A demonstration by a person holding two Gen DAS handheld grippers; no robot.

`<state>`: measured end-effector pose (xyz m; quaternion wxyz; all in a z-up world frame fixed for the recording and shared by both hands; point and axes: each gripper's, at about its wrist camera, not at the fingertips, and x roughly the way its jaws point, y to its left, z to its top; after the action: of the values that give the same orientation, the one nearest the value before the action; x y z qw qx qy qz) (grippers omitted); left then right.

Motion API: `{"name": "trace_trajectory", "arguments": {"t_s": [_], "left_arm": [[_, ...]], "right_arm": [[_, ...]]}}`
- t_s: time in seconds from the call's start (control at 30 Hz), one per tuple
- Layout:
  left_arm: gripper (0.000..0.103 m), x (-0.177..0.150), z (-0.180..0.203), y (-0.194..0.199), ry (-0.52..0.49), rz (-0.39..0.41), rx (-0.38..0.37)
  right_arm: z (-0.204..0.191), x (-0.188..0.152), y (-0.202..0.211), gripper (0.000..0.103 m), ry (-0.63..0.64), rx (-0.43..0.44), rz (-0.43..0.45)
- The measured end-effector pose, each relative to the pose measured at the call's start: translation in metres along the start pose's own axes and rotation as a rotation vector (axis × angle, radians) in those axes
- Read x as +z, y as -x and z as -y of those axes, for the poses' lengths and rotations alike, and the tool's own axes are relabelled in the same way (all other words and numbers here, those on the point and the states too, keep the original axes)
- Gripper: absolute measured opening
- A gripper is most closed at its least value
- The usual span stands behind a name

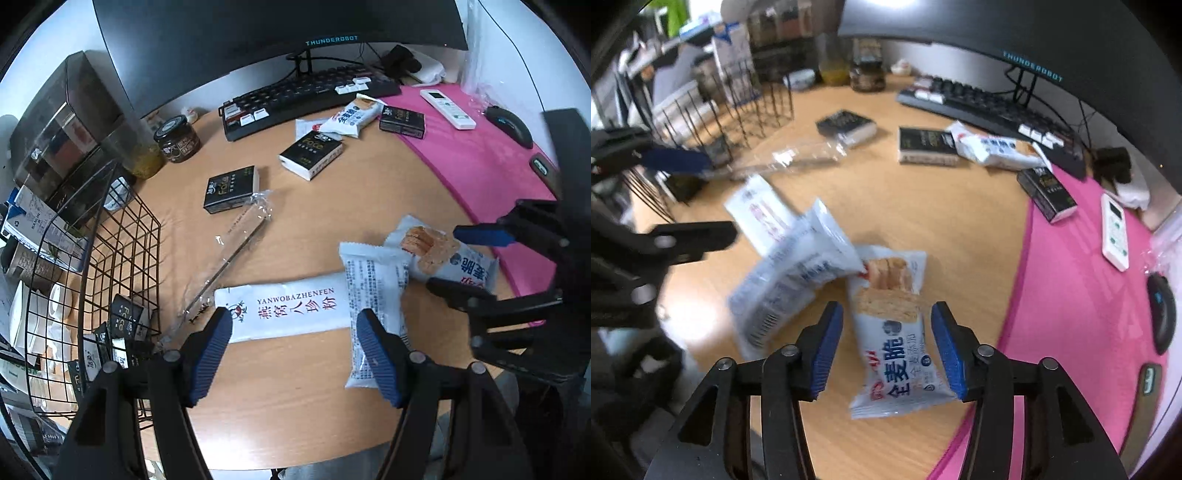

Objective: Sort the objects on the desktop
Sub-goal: 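Grasp a white wheat-cracker snack bag with the right tool while the left tool grasps a white snack bag, then lift both snack bags and carry them over the wire basket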

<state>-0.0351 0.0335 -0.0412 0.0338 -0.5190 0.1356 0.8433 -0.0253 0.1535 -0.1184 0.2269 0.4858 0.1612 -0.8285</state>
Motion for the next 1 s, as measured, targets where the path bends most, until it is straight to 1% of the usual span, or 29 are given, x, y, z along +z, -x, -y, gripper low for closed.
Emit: {"name": "trace_trajectory", "arguments": {"t_s": [0.1,0.17,0.37,0.43,0.6,0.7,0.73,0.77,0.8,0.87,0.93,1.0], "left_arm": [[0.074,0.001,0.000,-0.004,0.007,-0.016,-0.017],[0.074,0.000,0.002,-0.006,0.011,-0.018,-0.016],[0.074,0.000,0.016,-0.009,-0.019,-0.020,-0.065],[0.074,0.001,0.023,-0.014,-0.033,-0.031,-0.081],[0.074,0.004,0.036,-0.027,-0.048,-0.049,-0.098],[0.073,0.006,0.040,-0.034,-0.056,-0.054,-0.088],[0.071,0.006,0.040,-0.035,-0.057,-0.057,-0.094],[0.065,0.007,0.040,-0.037,-0.056,-0.062,-0.101],[0.056,0.008,0.040,-0.038,-0.054,-0.065,-0.111],[0.047,0.010,0.042,-0.040,-0.064,-0.073,-0.121],[0.045,0.011,0.044,-0.041,-0.077,-0.066,-0.105],[0.040,0.012,0.046,-0.041,-0.083,-0.064,-0.105]], "right_arm": [[0.002,-0.001,-0.011,0.049,-0.015,0.016,-0.021],[0.005,-0.002,-0.013,0.035,-0.029,-0.001,-0.031],[0.023,0.000,0.000,0.036,-0.110,-0.034,-0.007],[0.024,0.000,0.004,0.036,-0.119,-0.034,-0.001],[0.025,-0.002,0.008,0.036,-0.122,-0.040,0.004],[0.028,-0.005,0.007,0.036,-0.134,-0.040,-0.004],[0.030,-0.007,0.006,0.036,-0.137,-0.042,-0.006],[0.032,-0.008,0.006,0.036,-0.143,-0.043,-0.008],[0.033,-0.009,0.006,0.036,-0.149,-0.042,-0.009],[0.037,-0.011,0.007,0.036,-0.158,-0.042,-0.008],[0.039,-0.013,0.008,0.036,-0.164,-0.046,-0.006],[0.041,-0.015,0.009,0.036,-0.171,-0.049,-0.005]]}}
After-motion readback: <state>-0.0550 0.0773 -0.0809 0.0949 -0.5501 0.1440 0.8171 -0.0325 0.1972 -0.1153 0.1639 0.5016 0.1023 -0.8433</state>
